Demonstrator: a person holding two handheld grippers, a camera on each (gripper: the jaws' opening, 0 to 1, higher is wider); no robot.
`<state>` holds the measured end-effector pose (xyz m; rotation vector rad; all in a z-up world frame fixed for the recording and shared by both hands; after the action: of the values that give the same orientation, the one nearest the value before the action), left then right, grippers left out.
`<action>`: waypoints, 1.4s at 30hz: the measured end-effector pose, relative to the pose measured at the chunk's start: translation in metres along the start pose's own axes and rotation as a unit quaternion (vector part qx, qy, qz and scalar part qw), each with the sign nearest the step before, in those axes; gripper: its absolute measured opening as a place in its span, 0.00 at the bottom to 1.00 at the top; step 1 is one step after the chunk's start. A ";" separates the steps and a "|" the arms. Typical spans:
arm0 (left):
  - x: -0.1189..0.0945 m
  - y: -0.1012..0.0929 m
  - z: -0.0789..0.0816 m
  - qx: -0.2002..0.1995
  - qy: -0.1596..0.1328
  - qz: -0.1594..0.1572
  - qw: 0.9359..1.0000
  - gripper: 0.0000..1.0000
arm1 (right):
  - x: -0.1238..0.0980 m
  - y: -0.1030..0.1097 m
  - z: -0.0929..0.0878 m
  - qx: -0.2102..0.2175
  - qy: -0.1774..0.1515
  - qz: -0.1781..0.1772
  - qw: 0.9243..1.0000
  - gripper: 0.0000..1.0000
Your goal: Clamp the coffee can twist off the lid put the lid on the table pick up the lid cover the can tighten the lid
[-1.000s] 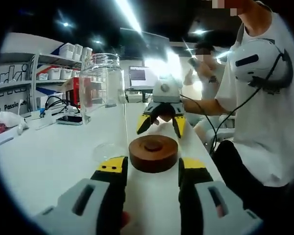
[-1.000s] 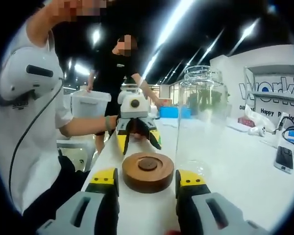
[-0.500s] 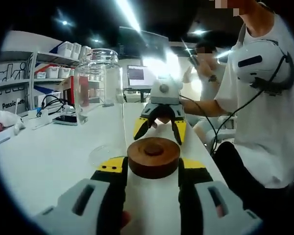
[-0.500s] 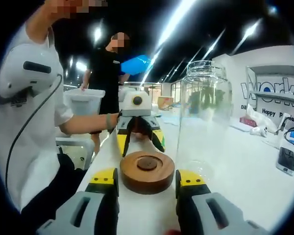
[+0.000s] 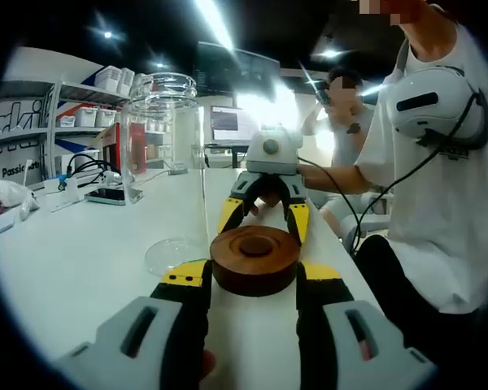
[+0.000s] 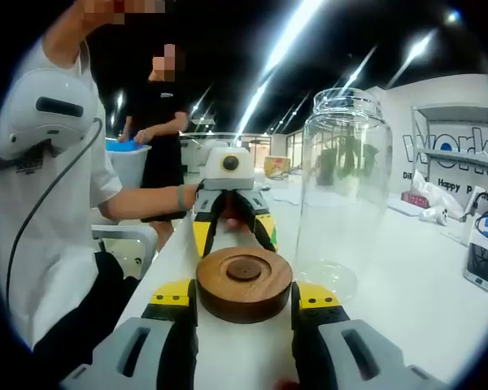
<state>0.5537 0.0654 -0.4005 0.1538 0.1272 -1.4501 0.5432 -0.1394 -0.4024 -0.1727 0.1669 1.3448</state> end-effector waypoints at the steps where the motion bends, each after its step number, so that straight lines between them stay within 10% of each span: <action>1: 0.000 0.000 0.000 0.000 0.001 0.000 1.000 0.31 | 0.000 0.000 0.000 0.000 0.000 0.000 1.000 0.41; 42: 0.007 -0.002 -0.002 -0.007 0.004 0.004 1.000 0.32 | 0.002 0.001 -0.002 0.002 -0.001 0.001 1.000 0.40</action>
<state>0.5528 0.0587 -0.4042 0.1484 0.1427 -1.4403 0.5425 -0.1374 -0.4049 -0.1683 0.1683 1.3463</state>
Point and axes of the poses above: the point that each gripper's makers call its tool centre point, and the gripper's own axes: x roughly forward along the fingers, y roughly to its left, z roughly out of its top, the point moved 9 cm from there along -x, roughly backward along the fingers, and after that the axes turned 1 degree about x, right-handed, at the moved point
